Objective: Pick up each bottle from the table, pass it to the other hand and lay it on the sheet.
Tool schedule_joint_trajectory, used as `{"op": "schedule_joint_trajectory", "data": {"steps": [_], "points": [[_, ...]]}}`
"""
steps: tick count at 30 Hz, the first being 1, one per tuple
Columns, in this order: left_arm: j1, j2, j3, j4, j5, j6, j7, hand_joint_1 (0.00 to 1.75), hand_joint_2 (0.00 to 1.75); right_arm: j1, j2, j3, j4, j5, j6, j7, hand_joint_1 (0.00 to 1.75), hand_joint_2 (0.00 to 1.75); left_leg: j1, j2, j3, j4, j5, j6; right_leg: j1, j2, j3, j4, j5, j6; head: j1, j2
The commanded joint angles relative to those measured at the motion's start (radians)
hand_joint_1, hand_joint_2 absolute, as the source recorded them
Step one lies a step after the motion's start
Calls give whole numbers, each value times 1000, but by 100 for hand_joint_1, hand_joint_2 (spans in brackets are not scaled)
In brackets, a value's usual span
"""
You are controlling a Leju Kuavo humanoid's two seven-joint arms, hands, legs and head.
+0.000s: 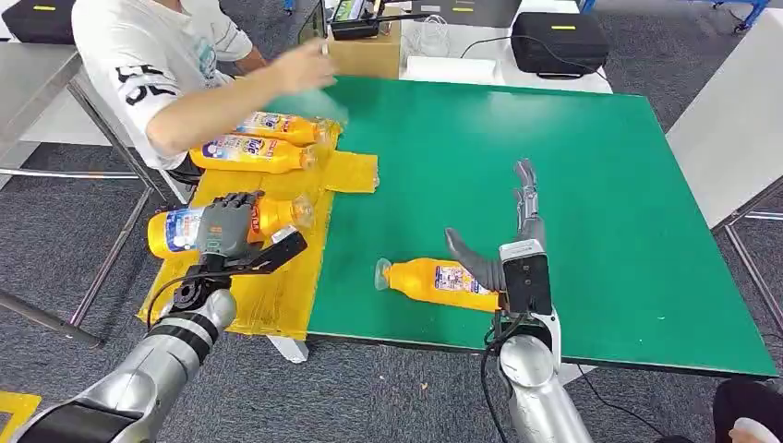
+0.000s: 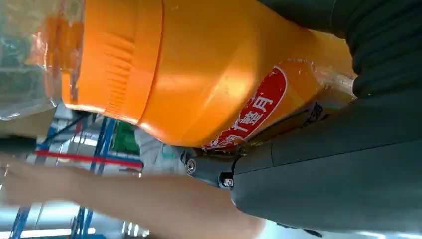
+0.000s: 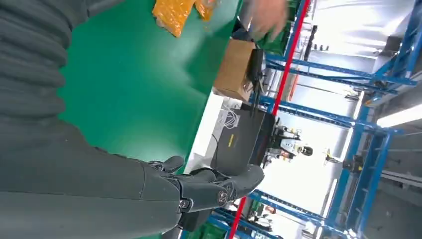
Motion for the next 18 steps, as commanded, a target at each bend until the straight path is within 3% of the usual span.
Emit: {"op": "schedule_joint_trajectory", "data": {"steps": [1, 5, 11, 12, 18], "points": [[-41, 54, -51, 136, -43, -107, -9, 175, 175, -9, -24, -37, 5, -1, 23, 14, 0, 175, 0, 2, 4, 0, -2, -1, 1, 1, 4, 0, -2, -1, 0, 0], [-55, 61, -74, 160, -69, -171, 3, 175, 175, -12, -25, -43, 6, -4, 33, 16, 0, 175, 0, 1, 6, 0, -3, -1, 1, 0, 5, 0, -3, -2, 0, 0], [-89, 65, -109, 217, -64, -386, -37, 175, 175, -20, -29, -55, 13, -6, 52, 22, 0, 175, 0, 0, 3, 0, -1, 0, 0, -1, 3, 0, -1, -1, 0, 0], [-87, 70, -116, 216, -59, -403, -50, 0, 175, -22, -28, -58, 17, -7, 55, 22, 0, 175, 0, 0, 6, 0, -2, -1, 1, -1, 6, 0, -2, -2, 1, 0], [-95, 84, -144, 233, -53, -488, -74, 0, 175, -30, -36, -60, 32, -10, 64, 21, 0, 175, 0, 1, 9, -1, -3, -1, 0, 2, 10, -1, -2, -2, 0, 0]]}}
